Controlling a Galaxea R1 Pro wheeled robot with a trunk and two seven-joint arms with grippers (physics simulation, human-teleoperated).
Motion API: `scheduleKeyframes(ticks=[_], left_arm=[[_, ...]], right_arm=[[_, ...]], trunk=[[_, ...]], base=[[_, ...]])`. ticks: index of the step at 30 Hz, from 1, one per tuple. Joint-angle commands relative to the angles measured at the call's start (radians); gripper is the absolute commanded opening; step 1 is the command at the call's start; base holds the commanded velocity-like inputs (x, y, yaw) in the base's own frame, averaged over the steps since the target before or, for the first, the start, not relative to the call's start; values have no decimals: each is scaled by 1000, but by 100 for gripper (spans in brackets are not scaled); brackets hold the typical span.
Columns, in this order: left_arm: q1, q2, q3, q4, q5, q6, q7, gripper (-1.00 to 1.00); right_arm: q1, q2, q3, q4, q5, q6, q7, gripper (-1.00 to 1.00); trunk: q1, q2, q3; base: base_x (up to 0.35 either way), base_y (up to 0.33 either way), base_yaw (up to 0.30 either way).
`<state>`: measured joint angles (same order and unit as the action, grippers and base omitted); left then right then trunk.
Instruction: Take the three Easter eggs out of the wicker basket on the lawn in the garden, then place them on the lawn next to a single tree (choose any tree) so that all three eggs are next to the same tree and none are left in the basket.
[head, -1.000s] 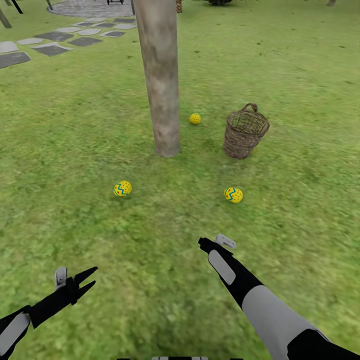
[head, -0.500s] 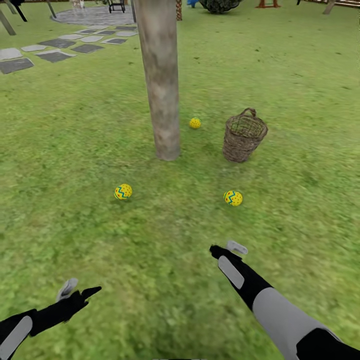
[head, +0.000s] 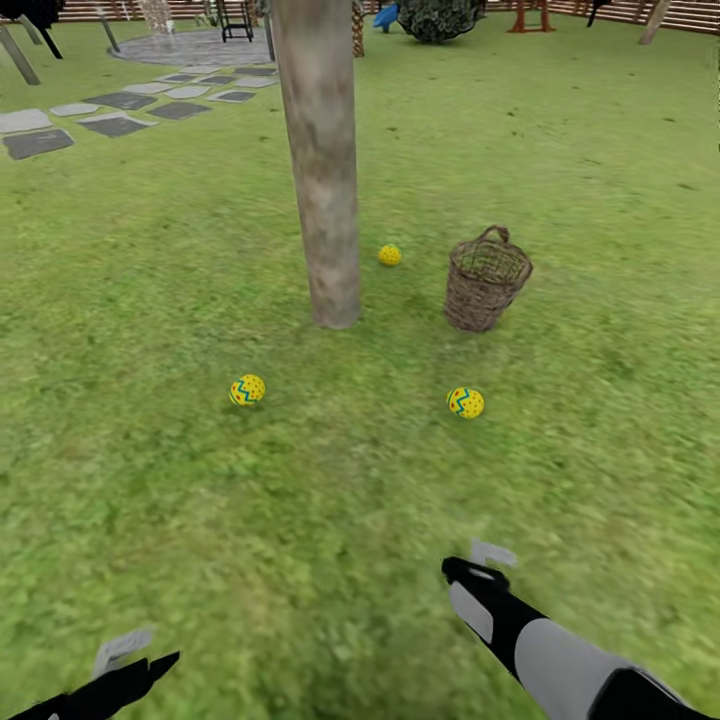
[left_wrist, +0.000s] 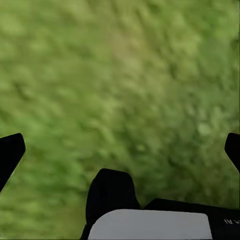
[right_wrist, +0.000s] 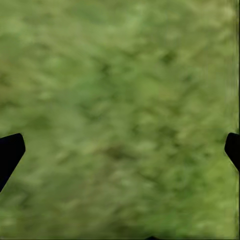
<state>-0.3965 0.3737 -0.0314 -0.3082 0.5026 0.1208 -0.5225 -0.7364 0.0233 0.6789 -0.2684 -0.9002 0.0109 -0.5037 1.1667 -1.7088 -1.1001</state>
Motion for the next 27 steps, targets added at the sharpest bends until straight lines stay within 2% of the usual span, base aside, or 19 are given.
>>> scheduleKeyframes(ticks=[1, 5, 6, 8, 10, 13, 17, 21, 27], left_arm=[[0, -4, 0, 15, 0, -25, 2, 100], [0, -11, 1, 45, 3, -89, 6, 100], [1, -11, 0, 61, 3, -97, 7, 100], [2, -11, 0, 70, 2, -99, 7, 100], [2, -13, -1, 78, 2, -99, 9, 100], [2, -14, -1, 82, 3, -98, 23, 100], [2, -40, -1, 88, 5, -98, 82, 100], [2, -76, -1, 89, 0, -99, 203, 100], [2, -82, -1, 89, -1, -99, 237, 100]], right_arm=[[8, -1, 8, 7, 7, -10, 1, 100], [51, -3, 31, 23, 24, -53, 2, 100], [73, -3, 35, 73, 28, -99, 4, 100], [78, -3, 38, 113, 30, -134, 11, 100], [84, -4, 51, 205, 50, -170, 96, 100], [89, -14, 57, 275, 60, -232, 189, 100], [101, -37, 58, 290, 60, -260, 216, 100], [107, -56, 58, 291, 58, -266, 221, 100], [107, -63, 57, 293, 59, -267, 221, 100]], trunk=[[0, 0, 2], [0, 0, 8], [0, 0, 10], [0, 0, 13], [-4, 7, 20], [-15, 28, 34], [-31, 56, 53], [-46, 84, 72], [-69, 126, 101]], base=[[0, 0, 0], [0, 0, 0], [0, 0, 0], [0, 0, 0], [0, 0, 6], [0, 0, 17], [0, 0, 4], [0, 0, 0], [0, 0, 0]])
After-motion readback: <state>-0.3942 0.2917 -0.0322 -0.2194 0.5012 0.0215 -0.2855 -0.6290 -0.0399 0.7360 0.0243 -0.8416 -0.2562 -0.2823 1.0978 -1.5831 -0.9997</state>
